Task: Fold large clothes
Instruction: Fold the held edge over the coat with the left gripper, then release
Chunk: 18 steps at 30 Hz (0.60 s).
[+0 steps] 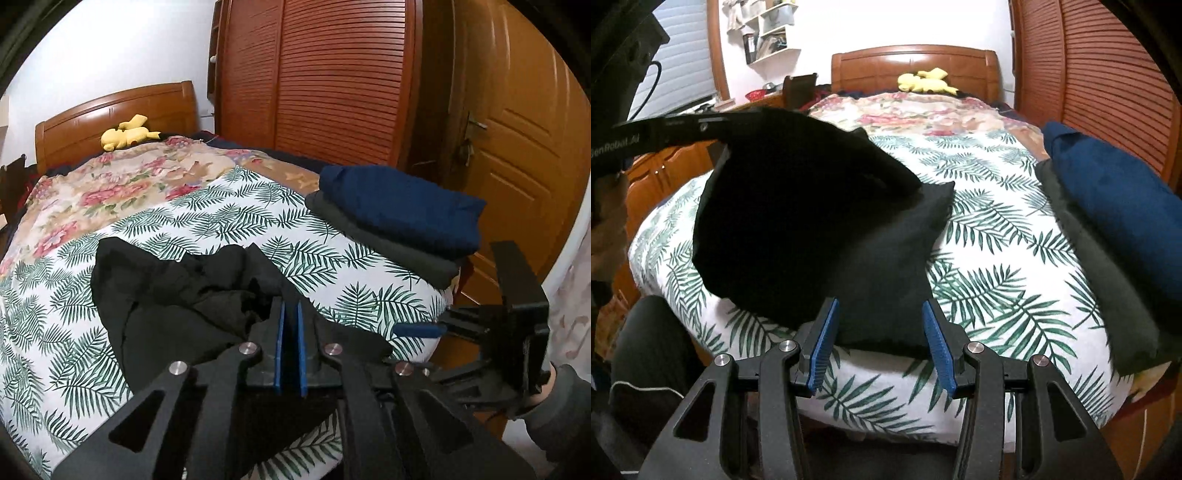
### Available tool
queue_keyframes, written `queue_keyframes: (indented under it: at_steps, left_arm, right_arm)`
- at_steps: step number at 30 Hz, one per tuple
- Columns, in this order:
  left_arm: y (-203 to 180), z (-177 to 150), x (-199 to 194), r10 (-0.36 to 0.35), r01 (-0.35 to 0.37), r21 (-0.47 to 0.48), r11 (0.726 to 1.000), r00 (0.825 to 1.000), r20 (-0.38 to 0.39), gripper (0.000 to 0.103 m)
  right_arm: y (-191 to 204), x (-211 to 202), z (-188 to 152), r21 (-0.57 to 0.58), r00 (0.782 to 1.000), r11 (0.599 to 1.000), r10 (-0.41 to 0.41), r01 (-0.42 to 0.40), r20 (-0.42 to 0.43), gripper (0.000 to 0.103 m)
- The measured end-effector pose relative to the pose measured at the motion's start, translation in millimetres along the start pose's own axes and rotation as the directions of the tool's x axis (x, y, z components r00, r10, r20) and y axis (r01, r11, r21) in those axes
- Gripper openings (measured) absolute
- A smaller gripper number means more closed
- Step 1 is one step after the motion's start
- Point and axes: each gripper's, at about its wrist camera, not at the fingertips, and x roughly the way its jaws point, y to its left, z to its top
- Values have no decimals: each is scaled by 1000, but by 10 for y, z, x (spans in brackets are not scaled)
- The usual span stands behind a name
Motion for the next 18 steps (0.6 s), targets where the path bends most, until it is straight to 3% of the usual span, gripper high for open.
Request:
queue_keyframes:
  at_steps: [3,7,18]
  left_arm:
    - [18,-30,-171,-16,16,5,1000,999,37,12]
    - [120,-123,-431,37,-39,22,999,996,79,25]
    - [868,-690,-774,161,-156,-74,985,985,67,33]
  right_arm:
    - [29,-11,86,-4,1000,1000,-4,4,12,48]
    - [78,-83,249,-12,999,1000,-9,9,46,48]
    - [606,53,787,-104,995,994,23,-13,94,48]
